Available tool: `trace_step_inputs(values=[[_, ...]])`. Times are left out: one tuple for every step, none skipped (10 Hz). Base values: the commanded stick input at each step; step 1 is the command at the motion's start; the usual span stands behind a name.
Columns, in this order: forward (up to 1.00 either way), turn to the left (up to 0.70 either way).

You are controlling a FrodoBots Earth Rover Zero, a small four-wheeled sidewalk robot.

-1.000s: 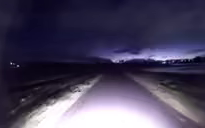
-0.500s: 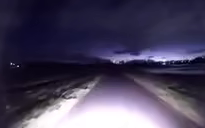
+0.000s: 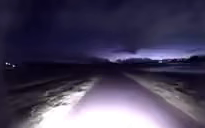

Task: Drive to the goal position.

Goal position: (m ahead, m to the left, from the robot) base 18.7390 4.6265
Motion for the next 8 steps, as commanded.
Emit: trace_step_inputs(values=[[0.85, -0.34], [0.85, -0.34], [0.85, -0.34], [0.85, -0.34], [0.85, -0.34], [0.85, -0.20], [0.85, -0.03], [0.85, 0.00]])
